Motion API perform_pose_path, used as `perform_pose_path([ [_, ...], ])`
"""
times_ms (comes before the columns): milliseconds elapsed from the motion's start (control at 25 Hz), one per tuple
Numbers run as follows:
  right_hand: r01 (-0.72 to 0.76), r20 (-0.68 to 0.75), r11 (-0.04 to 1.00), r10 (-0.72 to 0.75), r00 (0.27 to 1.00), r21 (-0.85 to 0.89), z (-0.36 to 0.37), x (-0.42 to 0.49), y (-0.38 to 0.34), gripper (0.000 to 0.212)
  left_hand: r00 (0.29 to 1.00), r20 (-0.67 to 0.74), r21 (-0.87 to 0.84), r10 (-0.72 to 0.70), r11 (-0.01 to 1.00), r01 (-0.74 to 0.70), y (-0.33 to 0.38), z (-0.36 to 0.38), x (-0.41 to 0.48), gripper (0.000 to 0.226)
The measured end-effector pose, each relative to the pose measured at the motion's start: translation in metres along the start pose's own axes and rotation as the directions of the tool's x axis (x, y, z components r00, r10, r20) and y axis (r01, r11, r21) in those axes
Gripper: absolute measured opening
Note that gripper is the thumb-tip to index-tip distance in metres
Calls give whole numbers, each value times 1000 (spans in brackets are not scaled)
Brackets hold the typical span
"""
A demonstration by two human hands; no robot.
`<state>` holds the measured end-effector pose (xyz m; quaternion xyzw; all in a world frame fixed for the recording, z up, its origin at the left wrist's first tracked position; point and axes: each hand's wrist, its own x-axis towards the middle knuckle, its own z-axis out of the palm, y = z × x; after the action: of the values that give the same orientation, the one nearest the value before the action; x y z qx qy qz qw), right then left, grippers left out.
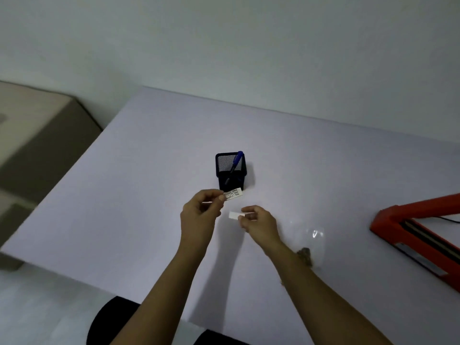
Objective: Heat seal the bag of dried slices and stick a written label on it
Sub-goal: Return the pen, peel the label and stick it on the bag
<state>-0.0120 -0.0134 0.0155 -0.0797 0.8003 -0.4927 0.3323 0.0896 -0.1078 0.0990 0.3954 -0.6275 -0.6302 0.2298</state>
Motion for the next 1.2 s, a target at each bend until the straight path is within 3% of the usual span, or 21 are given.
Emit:
perform_pose_path([
  [160, 44, -63, 930, -72, 995, -365, 22, 15, 14, 21, 999, -10, -6, -38, 999, 38, -9, -11, 7, 12],
  [240, 94, -91, 898, -147, 985, -430, 23, 12, 17, 25, 999, 1, 2, -45, 999, 45, -13, -9, 9, 12],
  [320, 112, -147, 925, -176, 973, -363, 15, 3, 15, 24, 998, 35, 11, -56, 998, 56, -16, -1, 11, 12],
  [520, 68, -353, 995, -90, 931, -74, -55, -26, 32, 6, 971, 201, 36, -126, 992, 121, -29, 43, 12, 13],
  [720, -61, -533, 997, 32, 846, -38, -133, -50, 75, 9, 875, 434, 153, -213, 975, 161, -56, 103, 2, 13],
  [920, -168, -480, 986, 144, 866, -7, -159, -48, 100, 18, 816, 507, 282, -279, 948, 149, -82, 140, 6, 14],
  [1200, -92, -359, 994, 68, 931, -51, -151, -29, 98, 8, 818, 497, 486, -290, 874, 15, -99, 161, 8, 9],
])
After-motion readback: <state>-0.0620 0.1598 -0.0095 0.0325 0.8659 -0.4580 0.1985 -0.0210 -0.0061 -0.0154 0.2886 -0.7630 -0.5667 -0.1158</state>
